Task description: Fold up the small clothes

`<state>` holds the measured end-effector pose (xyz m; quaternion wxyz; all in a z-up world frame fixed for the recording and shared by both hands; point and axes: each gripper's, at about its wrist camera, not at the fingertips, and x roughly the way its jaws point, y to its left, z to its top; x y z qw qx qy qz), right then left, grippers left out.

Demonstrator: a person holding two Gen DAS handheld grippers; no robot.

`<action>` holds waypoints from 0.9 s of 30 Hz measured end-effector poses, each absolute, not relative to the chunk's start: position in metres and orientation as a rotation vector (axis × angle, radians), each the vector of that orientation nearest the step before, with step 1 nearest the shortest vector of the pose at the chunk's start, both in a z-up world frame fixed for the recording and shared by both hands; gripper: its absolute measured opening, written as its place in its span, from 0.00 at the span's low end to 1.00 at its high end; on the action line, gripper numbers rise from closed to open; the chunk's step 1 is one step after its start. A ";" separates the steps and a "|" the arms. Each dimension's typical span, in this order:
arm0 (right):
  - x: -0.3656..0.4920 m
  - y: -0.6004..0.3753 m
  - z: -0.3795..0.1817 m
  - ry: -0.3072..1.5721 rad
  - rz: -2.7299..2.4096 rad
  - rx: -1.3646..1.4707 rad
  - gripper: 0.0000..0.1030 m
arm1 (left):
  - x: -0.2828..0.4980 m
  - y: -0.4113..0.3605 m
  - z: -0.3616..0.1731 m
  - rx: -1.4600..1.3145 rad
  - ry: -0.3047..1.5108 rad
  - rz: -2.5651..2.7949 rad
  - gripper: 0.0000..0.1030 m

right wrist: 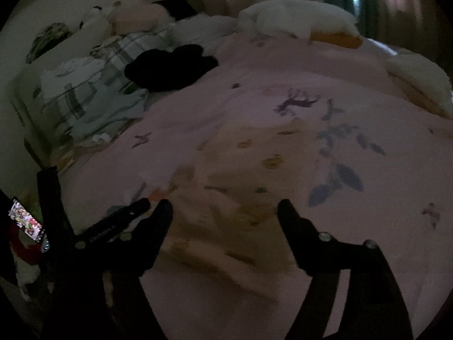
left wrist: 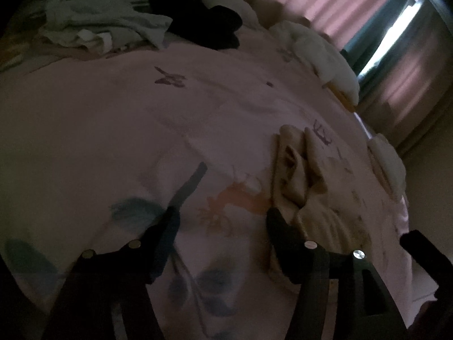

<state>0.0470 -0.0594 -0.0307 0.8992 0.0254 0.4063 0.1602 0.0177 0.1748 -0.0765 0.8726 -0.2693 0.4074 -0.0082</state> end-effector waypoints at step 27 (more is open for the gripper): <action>0.094 -0.124 -0.081 0.964 0.281 0.314 0.82 | 0.064 0.117 -0.079 -0.610 0.944 -0.284 0.60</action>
